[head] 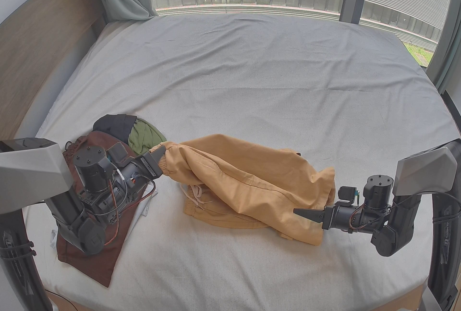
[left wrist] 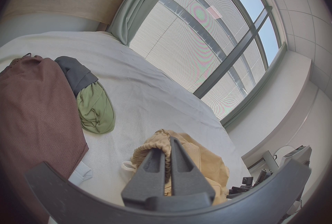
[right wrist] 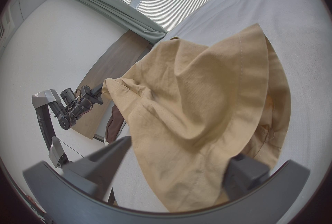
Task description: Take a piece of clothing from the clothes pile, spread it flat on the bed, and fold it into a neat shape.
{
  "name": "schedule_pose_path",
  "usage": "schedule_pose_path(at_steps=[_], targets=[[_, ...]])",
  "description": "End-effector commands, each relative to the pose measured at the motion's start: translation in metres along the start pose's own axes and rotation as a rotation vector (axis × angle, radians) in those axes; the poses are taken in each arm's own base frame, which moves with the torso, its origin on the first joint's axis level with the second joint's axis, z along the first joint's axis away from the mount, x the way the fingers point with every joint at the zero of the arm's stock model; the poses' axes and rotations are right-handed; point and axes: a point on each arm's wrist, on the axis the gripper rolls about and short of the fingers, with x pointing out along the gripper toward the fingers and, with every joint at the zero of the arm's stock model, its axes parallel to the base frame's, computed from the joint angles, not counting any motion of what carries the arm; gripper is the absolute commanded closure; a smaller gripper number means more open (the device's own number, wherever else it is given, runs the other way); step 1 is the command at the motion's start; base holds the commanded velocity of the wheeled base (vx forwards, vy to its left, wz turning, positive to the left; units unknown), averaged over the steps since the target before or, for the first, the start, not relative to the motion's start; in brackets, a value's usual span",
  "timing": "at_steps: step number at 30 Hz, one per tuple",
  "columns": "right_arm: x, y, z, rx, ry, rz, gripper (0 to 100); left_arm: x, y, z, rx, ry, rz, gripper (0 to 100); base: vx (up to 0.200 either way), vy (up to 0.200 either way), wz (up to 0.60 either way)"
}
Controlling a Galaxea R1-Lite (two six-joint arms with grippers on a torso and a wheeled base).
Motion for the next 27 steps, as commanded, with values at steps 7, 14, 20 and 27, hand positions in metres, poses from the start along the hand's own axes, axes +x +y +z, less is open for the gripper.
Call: schedule_pose_path(at_steps=[7,14,20,27], targets=[[-0.001,0.002,0.002,-0.008,-0.007,0.0,100,0.002,0.0,0.002,-0.001,-0.009,-0.004,100,0.0,0.0,0.0],[-0.013,0.023,0.027,-0.072,-0.079,0.033,100,0.004,-0.004,0.007,-0.003,-0.033,-0.02,100,0.0,0.0,0.0],[-0.024,0.048,0.052,-0.138,-0.157,0.076,100,0.003,-0.01,0.022,-0.001,-0.076,-0.051,100,0.0,0.0,0.0],[-0.036,0.067,0.072,-0.173,-0.228,0.107,100,-0.009,-0.017,0.044,0.015,-0.099,-0.128,100,0.0,0.0,0.0]])
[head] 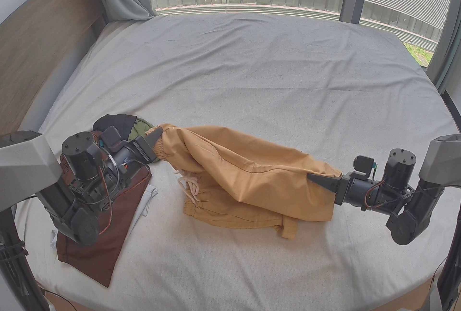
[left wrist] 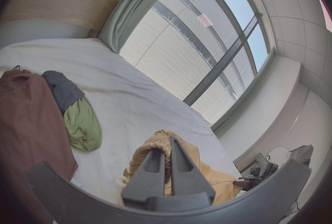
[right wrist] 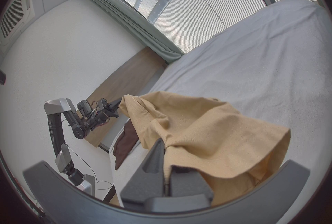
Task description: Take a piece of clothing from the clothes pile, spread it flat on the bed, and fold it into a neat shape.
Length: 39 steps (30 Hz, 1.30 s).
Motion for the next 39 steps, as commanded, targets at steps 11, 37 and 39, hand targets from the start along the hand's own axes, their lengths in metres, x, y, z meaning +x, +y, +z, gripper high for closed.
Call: schedule_pose_path(at_steps=[11,37,39], targets=[[-0.012,0.025,0.033,-0.068,-0.101,0.043,100,-0.041,-0.024,0.025,0.021,0.059,-0.167,100,0.0,0.0,0.0],[-0.011,0.032,0.036,-0.08,-0.107,0.063,100,-0.079,-0.023,0.043,0.102,0.086,-0.232,100,0.0,0.0,0.0],[-0.011,0.033,0.035,-0.079,-0.103,0.065,100,-0.078,-0.023,0.042,0.101,0.088,-0.232,100,0.0,0.0,0.0]])
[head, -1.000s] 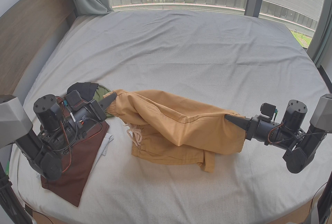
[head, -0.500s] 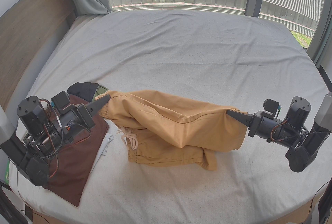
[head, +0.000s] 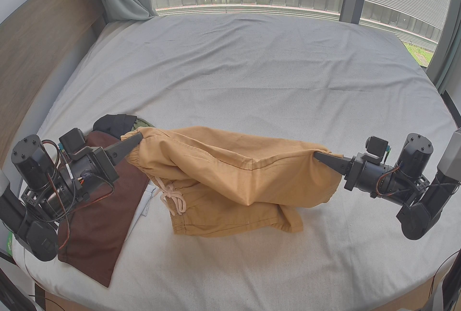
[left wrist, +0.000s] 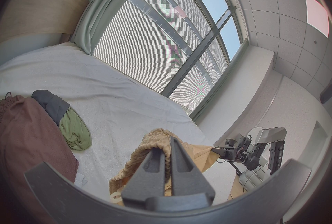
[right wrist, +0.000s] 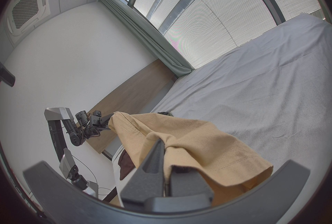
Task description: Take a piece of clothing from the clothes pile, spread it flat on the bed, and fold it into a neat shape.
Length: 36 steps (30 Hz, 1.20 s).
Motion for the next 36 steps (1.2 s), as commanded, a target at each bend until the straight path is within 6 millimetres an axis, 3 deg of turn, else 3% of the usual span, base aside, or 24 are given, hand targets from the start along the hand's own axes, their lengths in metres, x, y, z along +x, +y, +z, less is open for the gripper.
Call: schedule_pose_path(at_steps=[1,7,19,36], targets=[[0.001,0.002,-0.002,0.003,0.007,0.007,100,0.0,0.0,0.001,0.002,-0.003,0.0,100,0.0,0.0,0.0],[0.002,0.003,-0.001,0.0,0.006,0.013,100,0.011,0.011,-0.003,0.005,0.004,0.011,100,0.0,0.0,0.0],[-0.004,0.014,0.014,-0.035,-0.038,0.028,100,0.012,0.041,-0.008,0.063,0.069,-0.007,100,0.0,0.0,0.0],[-0.012,0.026,0.032,-0.015,-0.106,0.031,100,0.011,0.049,0.0,0.088,0.039,0.015,100,0.0,0.0,0.0]])
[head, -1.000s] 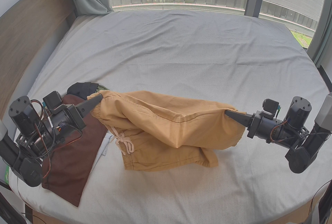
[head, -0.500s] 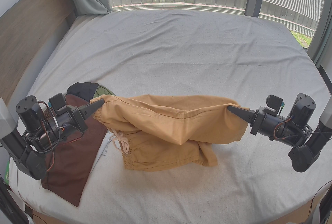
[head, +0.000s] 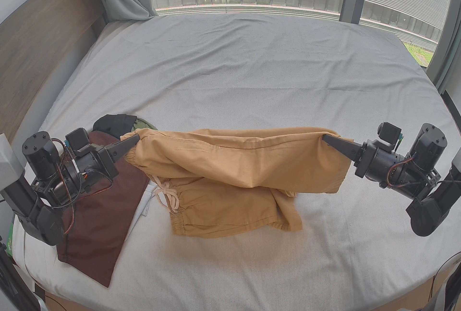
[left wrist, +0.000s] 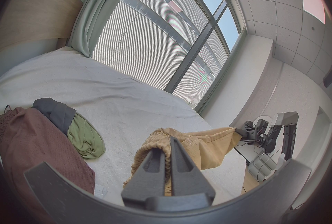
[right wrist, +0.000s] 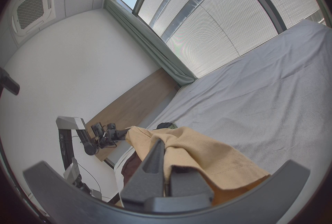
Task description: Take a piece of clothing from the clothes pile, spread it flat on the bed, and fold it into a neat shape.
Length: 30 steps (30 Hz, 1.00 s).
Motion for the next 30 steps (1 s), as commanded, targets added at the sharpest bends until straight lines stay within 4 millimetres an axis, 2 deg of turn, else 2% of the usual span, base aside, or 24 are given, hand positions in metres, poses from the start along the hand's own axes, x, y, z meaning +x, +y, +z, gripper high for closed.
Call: schedule_pose_path(at_steps=[1,30], targets=[[-0.003,0.007,0.009,-0.004,-0.026,0.012,100,0.0,0.002,0.0,-0.003,0.001,0.005,100,0.0,0.0,0.0],[-0.009,-0.005,0.019,-0.032,-0.064,-0.03,100,0.005,0.007,0.004,0.012,-0.021,0.01,100,0.0,0.0,0.0]])
